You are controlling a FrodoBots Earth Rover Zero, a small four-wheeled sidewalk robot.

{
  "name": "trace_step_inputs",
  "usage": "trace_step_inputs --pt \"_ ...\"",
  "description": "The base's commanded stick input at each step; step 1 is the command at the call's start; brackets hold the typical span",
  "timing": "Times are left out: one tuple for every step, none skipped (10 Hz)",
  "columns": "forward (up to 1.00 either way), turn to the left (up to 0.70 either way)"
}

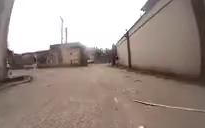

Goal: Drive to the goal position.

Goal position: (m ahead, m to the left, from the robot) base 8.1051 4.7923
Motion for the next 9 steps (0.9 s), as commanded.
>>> trace_step_inputs --pt "0.30 0.00" --pt "0.30 0.00" --pt "0.30 0.12" --pt "0.30 0.43" --pt "0.30 0.60" --pt "0.30 0.27" --pt "0.30 0.00" --pt "0.30 0.00" --pt "0.30 0.00"
